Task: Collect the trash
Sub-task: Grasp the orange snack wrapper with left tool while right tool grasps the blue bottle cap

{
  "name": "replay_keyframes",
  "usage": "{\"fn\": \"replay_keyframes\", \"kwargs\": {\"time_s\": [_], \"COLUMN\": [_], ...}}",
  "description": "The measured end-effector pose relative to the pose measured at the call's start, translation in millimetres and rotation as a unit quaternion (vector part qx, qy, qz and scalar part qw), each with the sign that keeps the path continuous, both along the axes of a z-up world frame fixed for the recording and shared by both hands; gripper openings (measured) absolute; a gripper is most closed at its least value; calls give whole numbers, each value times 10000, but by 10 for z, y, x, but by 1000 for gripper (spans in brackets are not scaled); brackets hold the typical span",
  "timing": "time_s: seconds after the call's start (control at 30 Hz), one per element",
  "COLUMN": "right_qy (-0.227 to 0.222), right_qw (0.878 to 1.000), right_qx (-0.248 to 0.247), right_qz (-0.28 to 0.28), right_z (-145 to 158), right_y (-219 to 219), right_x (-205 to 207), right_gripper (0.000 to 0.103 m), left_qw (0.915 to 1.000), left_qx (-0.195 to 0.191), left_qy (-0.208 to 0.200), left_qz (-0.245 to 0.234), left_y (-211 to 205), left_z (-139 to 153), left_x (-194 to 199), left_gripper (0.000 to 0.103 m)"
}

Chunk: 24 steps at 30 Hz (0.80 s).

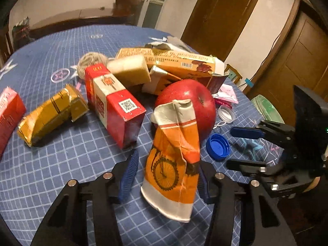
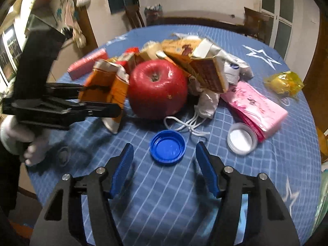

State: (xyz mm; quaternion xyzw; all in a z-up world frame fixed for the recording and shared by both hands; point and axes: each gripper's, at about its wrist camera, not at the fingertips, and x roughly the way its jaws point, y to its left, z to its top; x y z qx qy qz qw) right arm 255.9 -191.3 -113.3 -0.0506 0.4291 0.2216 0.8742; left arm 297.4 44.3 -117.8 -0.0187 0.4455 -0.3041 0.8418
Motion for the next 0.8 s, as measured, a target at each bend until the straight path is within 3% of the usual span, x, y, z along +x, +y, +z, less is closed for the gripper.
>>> {"fn": "replay_keyframes", "kwargs": {"time_s": [0.1, 0.2, 0.27, 0.33, 0.57, 0.8], "right_qy": [43, 42, 12, -42, -429, -1338], "right_qw": [9998, 9995, 9993, 9990, 9974, 9872], "right_qx": [-186, -312, -364, -401, -440, -139], "right_qz": [-33, -94, -131, -192, -369, -863], "right_z": [-60, -124, -145, -138, -134, 170], "right_y": [57, 95, 102, 128, 169, 52], "right_x": [45, 65, 140, 120, -11, -428], "right_gripper": [56, 48, 40, 38, 38, 38], "left_qw": [9999, 9999, 9998, 9997, 9955, 9791], "left_qx": [79, -89, -136, -86, 264, 633], "left_qy": [11, 94, 103, 20, -585, -1436], "left_qz": [-69, 28, 111, 210, 691, 1294], "left_y": [-131, -134, -85, -95, -142, -199], "left_z": [-75, -90, -83, -78, 33, 314], "left_x": [40, 99, 114, 90, -218, -873], "left_gripper": [53, 53, 44, 44, 44, 44]}}
